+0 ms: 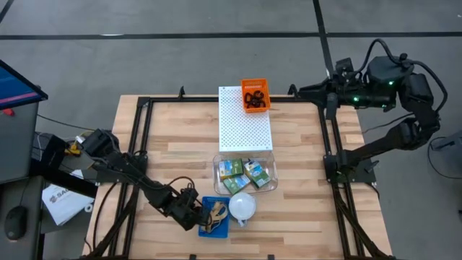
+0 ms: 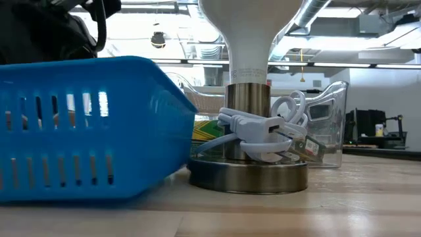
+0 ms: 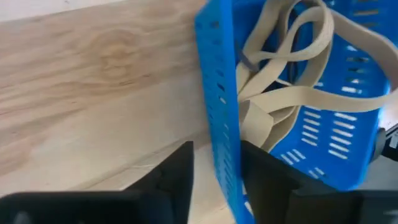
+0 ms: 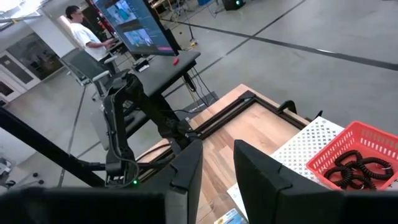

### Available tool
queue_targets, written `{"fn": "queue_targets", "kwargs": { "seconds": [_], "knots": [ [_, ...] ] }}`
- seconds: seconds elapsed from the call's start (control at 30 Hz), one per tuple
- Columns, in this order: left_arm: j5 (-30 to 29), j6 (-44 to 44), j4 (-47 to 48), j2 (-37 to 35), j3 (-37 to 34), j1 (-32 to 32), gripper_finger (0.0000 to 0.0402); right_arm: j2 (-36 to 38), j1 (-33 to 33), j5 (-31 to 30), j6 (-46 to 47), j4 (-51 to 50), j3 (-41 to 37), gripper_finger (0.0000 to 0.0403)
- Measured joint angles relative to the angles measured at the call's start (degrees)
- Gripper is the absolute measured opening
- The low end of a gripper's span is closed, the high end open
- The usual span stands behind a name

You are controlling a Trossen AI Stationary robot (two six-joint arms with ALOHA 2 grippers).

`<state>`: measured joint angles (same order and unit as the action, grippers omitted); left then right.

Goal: Pick & Place Office Desk Supplies
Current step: Put the blue bin with rubber bands on the shelf

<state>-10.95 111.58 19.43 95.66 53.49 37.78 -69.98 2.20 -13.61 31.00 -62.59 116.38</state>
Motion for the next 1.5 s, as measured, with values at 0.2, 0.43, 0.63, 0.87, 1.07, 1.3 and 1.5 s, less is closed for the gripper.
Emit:
{"fn": "queue_targets", "kwargs": {
  "seconds": [0.2,0.43,0.63,0.87,1.07,1.3,1.5],
  "knots": [
    [-0.6,0.1,0.0,0.1,0.0,-0.8,0.0035,0.0,0.0,0.0,-0.2,-0.2,0.0,0.0089],
    [2.4,-0.1,0.2,0.1,0.0,-0.3,0.0005,-0.1,0.0,0.0,-0.2,-0.5,0.0,0.0089],
    [3.0,4.8,9.4,-5.3,0.0,4.6,0.0003,-0.1,0.0,0.0,-0.1,-0.5,0.0,0.0089],
    [-5.7,10.3,23.5,-19.3,0.0,8.3,0.0002,-0.1,0.0,0.0,0.2,-0.6,0.0,0.0089],
    [-10.7,3.7,35.8,-32.1,0.0,-2.3,0.0001,-0.1,0.0,-1.3,0.5,-1.2,0.0,0.0089],
    [-5.9,-20.7,35.1,-43.1,0.0,-28.9,0.0001,-0.1,0.1,-1.9,0.2,-2.2,0.0,0.0089],
    [8.7,-39.1,26.4,-43.5,0.0,-53.1,0.0001,-0.1,0.1,-3.8,-0.2,-4.2,0.0,0.0089]
  ]
}}
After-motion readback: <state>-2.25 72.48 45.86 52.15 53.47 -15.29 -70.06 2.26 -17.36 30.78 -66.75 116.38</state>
